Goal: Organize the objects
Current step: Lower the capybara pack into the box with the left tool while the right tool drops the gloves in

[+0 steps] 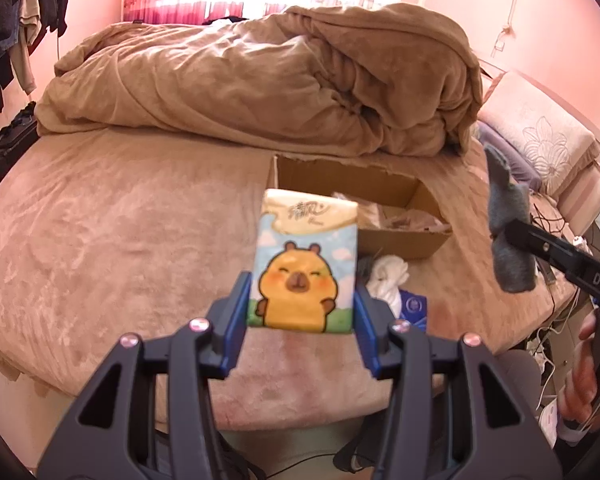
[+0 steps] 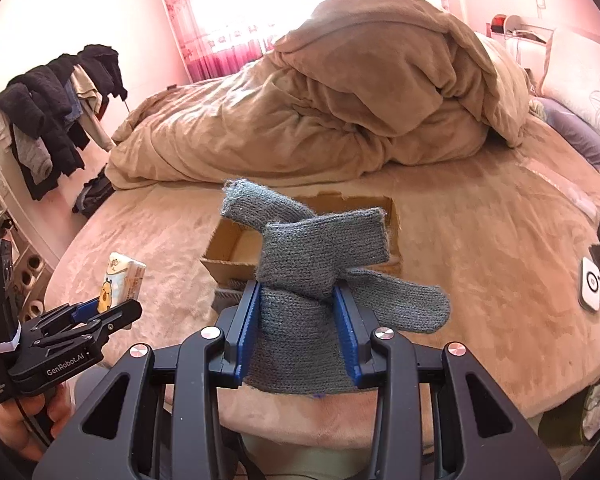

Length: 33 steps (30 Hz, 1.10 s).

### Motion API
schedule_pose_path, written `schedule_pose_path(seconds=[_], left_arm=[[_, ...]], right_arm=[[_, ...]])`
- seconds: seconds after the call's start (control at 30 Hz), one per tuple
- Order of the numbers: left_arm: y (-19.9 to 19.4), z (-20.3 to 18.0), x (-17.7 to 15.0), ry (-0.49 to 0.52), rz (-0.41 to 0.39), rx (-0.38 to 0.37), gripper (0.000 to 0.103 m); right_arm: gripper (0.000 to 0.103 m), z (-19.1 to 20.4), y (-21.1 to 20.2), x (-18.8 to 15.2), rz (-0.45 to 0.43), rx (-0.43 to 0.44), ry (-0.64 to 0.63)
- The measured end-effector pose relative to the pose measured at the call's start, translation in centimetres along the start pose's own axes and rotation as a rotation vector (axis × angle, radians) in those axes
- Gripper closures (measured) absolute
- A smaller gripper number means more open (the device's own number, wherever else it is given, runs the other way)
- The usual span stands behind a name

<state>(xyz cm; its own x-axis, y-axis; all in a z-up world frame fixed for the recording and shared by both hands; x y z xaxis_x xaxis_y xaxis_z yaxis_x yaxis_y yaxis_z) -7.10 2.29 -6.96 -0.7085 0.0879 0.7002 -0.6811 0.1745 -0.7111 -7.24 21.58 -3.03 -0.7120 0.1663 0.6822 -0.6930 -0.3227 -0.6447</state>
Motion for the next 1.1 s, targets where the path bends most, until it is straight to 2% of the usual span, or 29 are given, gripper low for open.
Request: schedule_pose_path(seconds=[0.27, 0.6, 0.87, 0.97, 1.1], left_arm=[[1.2, -0.8, 2.9, 0.011, -0.014, -0.012, 0.055], [4.1, -1.5, 5.6, 0.033, 0.007, -0.035, 0.055], [7.3, -2.9, 8.6, 0.058, 0.008, -0.071, 0.055], [9.4, -3.1, 9.0, 0.055, 0.034, -0.098, 0.055], [12.2, -2.6, 9.1, 0.046, 0.058, -0.081, 0.055]], right_arm=[[0.065, 1.2, 2.3, 1.4, 0.017, 0.042, -0.022], [0.065, 1.5, 5.0, 3.5, 0.036, 0.048, -0.03], [0.065, 0.0, 5.9, 6.6, 0.007, 0.023, -0.022], [0.065, -0.9, 7.0, 7.2, 0.01, 0.014, -0.016], [0.065, -2.3, 9.4, 7.4, 0.033, 0.003, -0.001]])
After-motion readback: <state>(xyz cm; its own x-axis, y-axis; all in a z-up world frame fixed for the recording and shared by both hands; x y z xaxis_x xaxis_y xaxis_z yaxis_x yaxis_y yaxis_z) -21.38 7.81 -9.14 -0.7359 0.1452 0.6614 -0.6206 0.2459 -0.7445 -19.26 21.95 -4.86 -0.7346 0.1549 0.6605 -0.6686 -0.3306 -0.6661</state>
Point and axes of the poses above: each gripper's, at about its wrist camera, not at the fingertips, and y roughly the way its jaws point, z to its left, x to its top, the point moved 10 cm from there along y, roughly the way its jaws point, and after that the axes turned 10 degrees about y, right-handed, at the moved point
